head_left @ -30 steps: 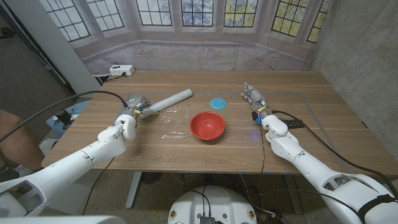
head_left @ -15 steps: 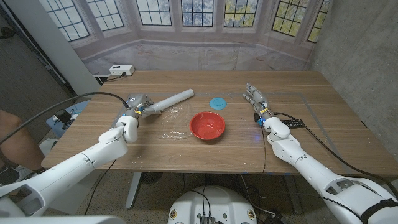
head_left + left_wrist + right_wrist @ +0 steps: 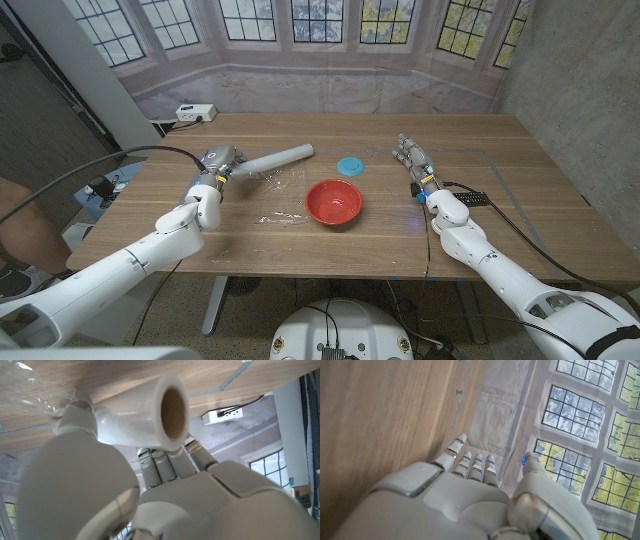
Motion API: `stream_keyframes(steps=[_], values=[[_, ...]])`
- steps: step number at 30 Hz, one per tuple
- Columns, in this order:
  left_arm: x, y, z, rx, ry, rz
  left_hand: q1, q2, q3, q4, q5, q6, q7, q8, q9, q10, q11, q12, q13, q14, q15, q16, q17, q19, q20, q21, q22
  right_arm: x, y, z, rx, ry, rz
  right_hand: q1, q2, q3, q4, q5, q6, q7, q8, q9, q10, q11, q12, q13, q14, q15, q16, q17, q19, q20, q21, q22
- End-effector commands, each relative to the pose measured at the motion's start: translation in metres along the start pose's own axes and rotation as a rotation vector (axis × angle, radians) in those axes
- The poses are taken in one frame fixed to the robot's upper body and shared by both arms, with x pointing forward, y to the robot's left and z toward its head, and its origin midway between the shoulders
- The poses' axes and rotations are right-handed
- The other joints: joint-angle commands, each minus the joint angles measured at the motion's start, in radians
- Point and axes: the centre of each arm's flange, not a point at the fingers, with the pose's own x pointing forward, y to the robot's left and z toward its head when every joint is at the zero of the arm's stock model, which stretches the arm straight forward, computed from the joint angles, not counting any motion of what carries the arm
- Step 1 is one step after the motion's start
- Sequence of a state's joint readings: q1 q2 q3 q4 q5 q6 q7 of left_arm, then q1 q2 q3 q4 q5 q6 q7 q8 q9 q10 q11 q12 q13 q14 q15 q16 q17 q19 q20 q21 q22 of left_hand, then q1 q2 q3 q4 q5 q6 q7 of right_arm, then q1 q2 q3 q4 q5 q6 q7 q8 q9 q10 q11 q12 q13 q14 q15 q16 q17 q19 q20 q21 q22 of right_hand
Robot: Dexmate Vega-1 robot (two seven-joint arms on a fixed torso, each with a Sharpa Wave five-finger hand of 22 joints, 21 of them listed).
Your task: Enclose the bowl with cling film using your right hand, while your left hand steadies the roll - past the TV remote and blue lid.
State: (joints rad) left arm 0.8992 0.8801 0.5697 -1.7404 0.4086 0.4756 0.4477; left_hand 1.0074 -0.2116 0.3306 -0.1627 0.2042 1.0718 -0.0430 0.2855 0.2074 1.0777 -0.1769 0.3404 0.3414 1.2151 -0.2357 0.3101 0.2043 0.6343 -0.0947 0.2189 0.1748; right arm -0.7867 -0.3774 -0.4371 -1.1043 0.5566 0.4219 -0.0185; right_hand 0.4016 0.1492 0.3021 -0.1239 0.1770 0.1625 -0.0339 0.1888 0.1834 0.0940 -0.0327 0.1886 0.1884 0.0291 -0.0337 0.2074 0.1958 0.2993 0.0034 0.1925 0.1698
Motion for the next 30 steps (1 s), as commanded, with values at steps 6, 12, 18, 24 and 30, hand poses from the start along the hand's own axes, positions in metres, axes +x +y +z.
stream_keyframes(steps=[6,12,18,24,30], values=[[-0.004,0.017,0.007,-0.014,-0.053,0.066,0.218,0.217,-0.011,0.003,0.005,0.004,-0.005,0.002,0.006,-0.002,0.0,0.007,0.017,-0.001,-0.002,-0.003,0.001,0.004,0.0,-0.003,0.004,-0.005,0.0,-0.001,0.008,-0.008,-0.016,0.007,0.004,-0.005,-0.003,0.003,0.009,0.003,0.006,0.004,0.012,0.001,0.006,0.001,0.008,-0.04,0.005,0.003,0.005,0.004,0.005,0.004],[-0.004,0.021,0.01,-0.017,-0.085,0.091,0.223,0.221,-0.015,0.003,0.006,0.006,-0.009,0.002,0.007,-0.003,-0.002,0.008,0.026,0.0,-0.003,-0.003,0.001,0.003,-0.001,-0.004,0.004,-0.006,0.001,-0.001,0.009,-0.011,-0.024,0.006,0.004,-0.005,-0.003,0.003,0.009,0.003,0.006,0.004,0.013,0.001,0.006,0.001,0.008,-0.04,0.005,0.003,0.005,0.004,0.005,0.004],[-0.004,0.029,0.016,-0.02,-0.121,0.121,0.228,0.222,-0.018,0.003,0.007,0.008,-0.011,0.003,0.007,-0.003,-0.003,0.009,0.033,-0.001,-0.003,-0.004,0.001,0.002,-0.002,-0.005,0.004,-0.009,0.001,-0.001,0.016,-0.018,-0.033,0.006,0.004,-0.005,-0.002,0.003,0.008,0.003,0.006,0.004,0.013,0.001,0.007,0.002,0.008,-0.04,0.005,0.003,0.005,0.003,0.005,0.004],[-0.004,0.035,0.022,-0.018,-0.153,0.146,0.231,0.225,-0.022,0.003,0.008,0.007,-0.014,0.003,0.008,-0.002,-0.004,0.01,0.042,-0.003,-0.004,-0.006,0.001,0.0,-0.005,-0.006,0.004,-0.013,-0.001,-0.002,0.023,-0.025,-0.044,0.006,0.004,-0.005,-0.002,0.003,0.009,0.004,0.006,0.004,0.012,0.001,0.006,0.002,0.008,-0.039,0.005,0.003,0.006,0.003,0.005,0.004],[-0.006,0.041,0.027,-0.019,-0.177,0.168,0.232,0.226,-0.028,0.005,0.008,0.005,-0.017,0.001,0.008,-0.001,-0.006,0.011,0.05,-0.006,-0.002,-0.007,0.0,-0.002,-0.007,-0.007,0.004,-0.018,-0.004,-0.002,0.027,-0.032,-0.054,0.006,0.004,-0.006,-0.002,0.003,0.009,0.004,0.006,0.004,0.013,0.001,0.006,0.002,0.008,-0.039,0.005,0.003,0.006,0.004,0.005,0.004]])
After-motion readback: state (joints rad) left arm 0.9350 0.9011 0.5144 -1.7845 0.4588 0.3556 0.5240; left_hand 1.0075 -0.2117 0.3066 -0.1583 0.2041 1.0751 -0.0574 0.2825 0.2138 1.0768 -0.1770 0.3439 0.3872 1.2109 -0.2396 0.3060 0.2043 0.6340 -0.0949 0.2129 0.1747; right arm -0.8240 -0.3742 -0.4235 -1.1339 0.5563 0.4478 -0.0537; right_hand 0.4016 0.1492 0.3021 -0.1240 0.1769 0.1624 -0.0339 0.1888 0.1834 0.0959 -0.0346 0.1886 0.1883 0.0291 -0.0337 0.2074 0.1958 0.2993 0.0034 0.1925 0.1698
